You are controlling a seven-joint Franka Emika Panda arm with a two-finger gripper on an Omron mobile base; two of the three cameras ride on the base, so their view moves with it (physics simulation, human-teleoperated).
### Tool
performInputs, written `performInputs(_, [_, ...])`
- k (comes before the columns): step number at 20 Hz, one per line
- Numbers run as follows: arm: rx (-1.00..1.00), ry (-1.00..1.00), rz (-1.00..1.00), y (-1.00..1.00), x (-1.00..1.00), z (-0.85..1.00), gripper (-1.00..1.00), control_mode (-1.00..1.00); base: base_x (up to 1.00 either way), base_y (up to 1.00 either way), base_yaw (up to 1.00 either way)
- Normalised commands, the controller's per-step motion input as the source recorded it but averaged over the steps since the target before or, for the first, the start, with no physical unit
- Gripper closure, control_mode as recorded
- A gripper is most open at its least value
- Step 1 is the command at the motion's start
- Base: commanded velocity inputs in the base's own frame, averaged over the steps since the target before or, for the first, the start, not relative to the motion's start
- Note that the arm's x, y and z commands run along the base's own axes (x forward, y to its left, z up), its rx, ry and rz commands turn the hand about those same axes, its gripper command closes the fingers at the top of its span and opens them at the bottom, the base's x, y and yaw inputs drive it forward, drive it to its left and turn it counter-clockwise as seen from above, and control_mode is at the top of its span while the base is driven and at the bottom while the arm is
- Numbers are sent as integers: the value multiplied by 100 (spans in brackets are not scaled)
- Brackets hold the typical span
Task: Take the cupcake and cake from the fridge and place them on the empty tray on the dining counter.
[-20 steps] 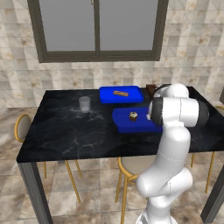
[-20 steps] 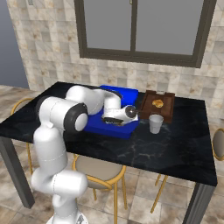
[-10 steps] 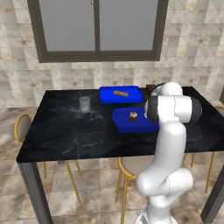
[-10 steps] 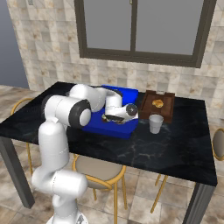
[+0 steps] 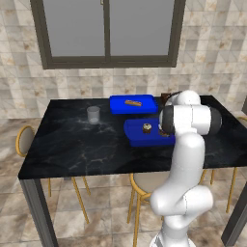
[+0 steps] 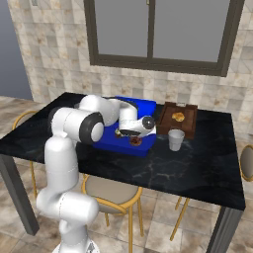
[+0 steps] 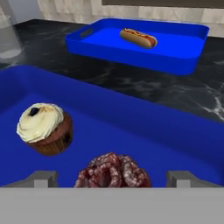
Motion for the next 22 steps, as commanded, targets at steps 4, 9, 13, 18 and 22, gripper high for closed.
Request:
performInputs(4, [0, 3, -2, 0, 0, 4, -100, -100, 0, 0, 0])
performInputs(9, [0, 0, 0, 0, -23, 55, -100, -100, 0, 0, 0])
performInputs(13, [-1, -8, 2, -2, -78, 93, -100, -100, 0, 0, 0])
performInputs(18, [-2, 1, 3, -11, -100, 94, -100, -100, 0, 0, 0])
performInputs(22, [-2, 5, 0, -15, -100, 100, -100, -100, 0, 0, 0])
